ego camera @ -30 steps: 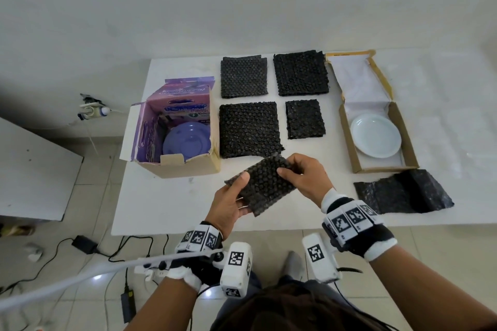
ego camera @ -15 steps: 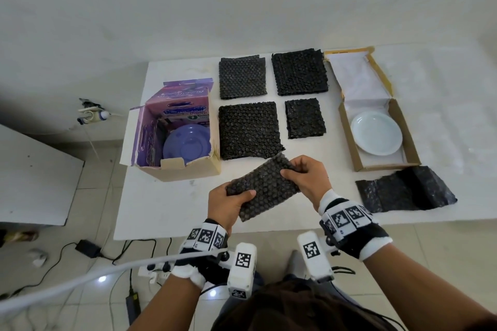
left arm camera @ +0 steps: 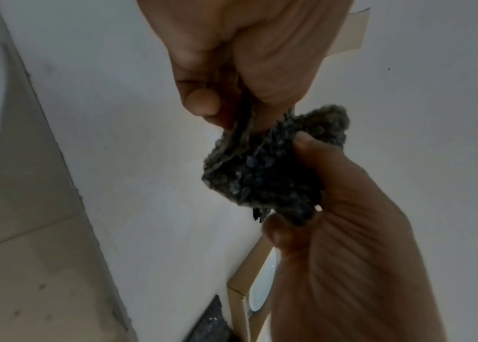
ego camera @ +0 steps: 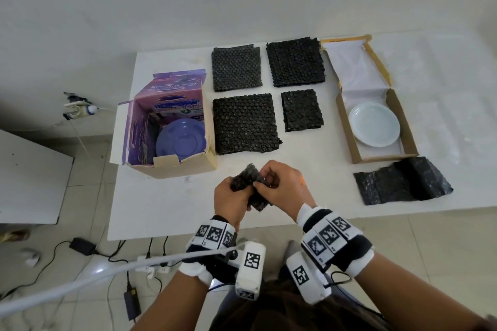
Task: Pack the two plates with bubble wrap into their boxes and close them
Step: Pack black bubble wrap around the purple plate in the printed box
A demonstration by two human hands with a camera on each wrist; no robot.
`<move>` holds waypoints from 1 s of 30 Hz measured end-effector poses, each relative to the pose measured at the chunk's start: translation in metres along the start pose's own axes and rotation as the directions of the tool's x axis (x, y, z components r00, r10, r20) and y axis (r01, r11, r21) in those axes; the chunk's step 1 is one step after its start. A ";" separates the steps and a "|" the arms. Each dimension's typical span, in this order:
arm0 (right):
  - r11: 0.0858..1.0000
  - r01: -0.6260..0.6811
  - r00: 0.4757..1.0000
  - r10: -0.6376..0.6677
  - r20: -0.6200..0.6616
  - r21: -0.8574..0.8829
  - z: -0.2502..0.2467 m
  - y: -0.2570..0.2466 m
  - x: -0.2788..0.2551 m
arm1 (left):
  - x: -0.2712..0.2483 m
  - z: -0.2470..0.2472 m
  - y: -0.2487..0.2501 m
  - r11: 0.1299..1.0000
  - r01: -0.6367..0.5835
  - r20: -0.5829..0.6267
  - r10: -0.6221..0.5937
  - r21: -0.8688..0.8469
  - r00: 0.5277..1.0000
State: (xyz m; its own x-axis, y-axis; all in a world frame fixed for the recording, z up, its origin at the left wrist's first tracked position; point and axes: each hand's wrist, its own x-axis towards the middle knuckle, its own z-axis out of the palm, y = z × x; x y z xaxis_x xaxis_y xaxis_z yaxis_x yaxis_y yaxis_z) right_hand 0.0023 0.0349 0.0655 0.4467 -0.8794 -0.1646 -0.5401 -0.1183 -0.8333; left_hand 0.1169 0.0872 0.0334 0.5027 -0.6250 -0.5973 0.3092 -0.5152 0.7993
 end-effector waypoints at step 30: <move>0.984 -0.131 0.990 0.136 -0.039 0.119 0.004 0.006 0.013 | 0.007 -0.038 0.004 0.994 -0.019 0.252 0.046 -0.109 0.967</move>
State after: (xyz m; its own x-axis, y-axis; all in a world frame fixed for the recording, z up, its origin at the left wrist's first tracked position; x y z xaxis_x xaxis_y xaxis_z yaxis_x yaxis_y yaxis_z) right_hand 0.0076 0.0246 0.0561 0.3406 -0.9048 -0.2556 -0.5049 0.0533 -0.8615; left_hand 0.1526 0.1034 0.0350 0.2967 -0.7755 -0.5572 0.3856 -0.4365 0.8129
